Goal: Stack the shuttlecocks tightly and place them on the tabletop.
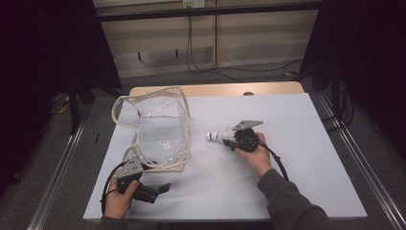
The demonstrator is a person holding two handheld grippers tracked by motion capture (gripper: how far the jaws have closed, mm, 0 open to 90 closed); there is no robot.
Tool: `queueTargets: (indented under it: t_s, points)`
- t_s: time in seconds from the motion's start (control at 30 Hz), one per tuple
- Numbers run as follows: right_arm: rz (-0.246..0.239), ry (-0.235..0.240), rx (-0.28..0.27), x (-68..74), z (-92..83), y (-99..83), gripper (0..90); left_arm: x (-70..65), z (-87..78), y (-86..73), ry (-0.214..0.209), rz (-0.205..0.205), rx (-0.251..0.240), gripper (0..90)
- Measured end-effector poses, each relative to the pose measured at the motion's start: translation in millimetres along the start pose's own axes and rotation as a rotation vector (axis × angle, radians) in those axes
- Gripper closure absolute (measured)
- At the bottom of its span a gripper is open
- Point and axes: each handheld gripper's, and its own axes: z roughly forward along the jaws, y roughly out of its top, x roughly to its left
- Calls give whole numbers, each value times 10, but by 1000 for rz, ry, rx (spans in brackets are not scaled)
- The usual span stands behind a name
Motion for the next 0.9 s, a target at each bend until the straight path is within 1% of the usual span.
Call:
queueTargets:
  t_s: [0.23, 0.53, 0.63, 0.73, 0.83, 0.9]
  points:
    - [14, 23, -3, -14, -38, 10, 825, -3, -1, -1, -1, -1, -4, 37]
    - [15, 52, -5, -9, -108, 34, 833, -5, -5, 3, 0, 0, -2, 37]
    - [18, 58, -10, -20, -152, 47, 861, -4, -7, 0, 1, 4, -3, 37]
    - [11, 60, -2, -17, -188, 67, 865, -5, -6, 4, 1, 2, -3, 37]
    - [21, 71, 0, -15, -221, 82, 868, -5, 1, 6, -3, 3, -4, 37]
    - [18, 81, 4, -16, -241, 95, 871, -4, 4, 7, -4, 2, -7, 37]
